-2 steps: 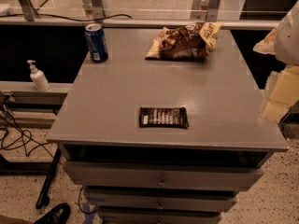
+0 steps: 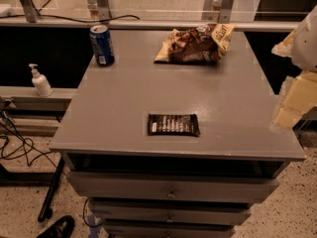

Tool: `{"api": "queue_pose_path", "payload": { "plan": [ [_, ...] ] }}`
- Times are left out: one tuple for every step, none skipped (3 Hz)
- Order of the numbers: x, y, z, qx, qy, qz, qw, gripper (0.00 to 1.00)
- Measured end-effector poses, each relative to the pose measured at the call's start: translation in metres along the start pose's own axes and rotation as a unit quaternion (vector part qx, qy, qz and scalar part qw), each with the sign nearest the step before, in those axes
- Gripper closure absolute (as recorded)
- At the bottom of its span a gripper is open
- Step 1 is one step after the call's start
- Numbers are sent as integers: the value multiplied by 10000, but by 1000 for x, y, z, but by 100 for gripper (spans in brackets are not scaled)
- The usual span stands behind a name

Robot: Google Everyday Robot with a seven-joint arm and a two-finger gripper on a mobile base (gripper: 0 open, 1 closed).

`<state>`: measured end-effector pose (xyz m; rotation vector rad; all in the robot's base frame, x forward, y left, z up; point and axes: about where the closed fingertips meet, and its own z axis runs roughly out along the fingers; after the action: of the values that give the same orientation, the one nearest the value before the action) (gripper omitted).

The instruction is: Move brown chip bag near rxbar chocolate

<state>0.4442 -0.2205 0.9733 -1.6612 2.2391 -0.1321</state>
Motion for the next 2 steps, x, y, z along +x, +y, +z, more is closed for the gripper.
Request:
{"api": "queue_pose_path", "payload": {
  "plan": [
    [7, -23, 23, 304, -195, 113, 9993, 0],
    [13, -74, 48, 804, -431, 29, 9958, 0]
  ]
}}
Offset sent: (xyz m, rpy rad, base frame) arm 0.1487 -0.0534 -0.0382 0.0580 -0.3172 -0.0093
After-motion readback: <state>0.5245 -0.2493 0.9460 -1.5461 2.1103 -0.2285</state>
